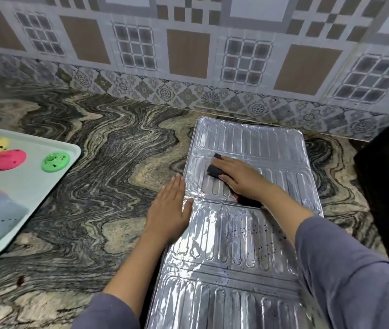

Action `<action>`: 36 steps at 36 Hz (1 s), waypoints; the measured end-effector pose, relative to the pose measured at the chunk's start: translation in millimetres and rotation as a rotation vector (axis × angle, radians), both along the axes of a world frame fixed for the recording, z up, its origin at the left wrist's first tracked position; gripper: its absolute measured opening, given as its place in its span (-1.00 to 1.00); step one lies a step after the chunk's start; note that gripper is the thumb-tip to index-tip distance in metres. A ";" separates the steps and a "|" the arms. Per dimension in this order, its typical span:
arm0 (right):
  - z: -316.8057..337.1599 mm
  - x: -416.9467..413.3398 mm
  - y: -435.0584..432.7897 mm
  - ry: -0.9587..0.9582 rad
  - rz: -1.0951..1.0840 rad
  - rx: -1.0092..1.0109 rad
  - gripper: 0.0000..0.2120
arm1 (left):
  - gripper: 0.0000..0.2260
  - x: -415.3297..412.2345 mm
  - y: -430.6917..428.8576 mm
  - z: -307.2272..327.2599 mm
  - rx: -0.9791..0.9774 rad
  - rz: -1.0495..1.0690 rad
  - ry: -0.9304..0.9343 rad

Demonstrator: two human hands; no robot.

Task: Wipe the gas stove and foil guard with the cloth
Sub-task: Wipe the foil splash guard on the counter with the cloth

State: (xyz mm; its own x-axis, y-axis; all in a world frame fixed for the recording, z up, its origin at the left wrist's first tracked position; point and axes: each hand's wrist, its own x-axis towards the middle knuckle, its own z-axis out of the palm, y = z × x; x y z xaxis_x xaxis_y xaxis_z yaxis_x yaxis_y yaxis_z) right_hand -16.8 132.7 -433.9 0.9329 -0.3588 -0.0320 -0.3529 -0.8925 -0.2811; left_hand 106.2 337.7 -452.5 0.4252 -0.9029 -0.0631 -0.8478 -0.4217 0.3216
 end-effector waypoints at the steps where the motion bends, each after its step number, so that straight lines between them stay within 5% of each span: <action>1: -0.5 -6.3 -2.7 -0.010 -0.032 0.001 -0.55 | -0.47 -0.2 0.1 0.5 -0.001 -0.001 -0.001; 18: 6.9 -76.1 -14.5 -0.234 -0.774 0.102 -0.68 | -0.47 -0.9 -0.7 0.0 0.004 -0.015 -0.029; 36: 38.2 -126.4 30.8 0.015 -0.713 0.053 -0.81 | -0.46 0.9 -0.9 -2.8 -0.030 -0.017 -0.050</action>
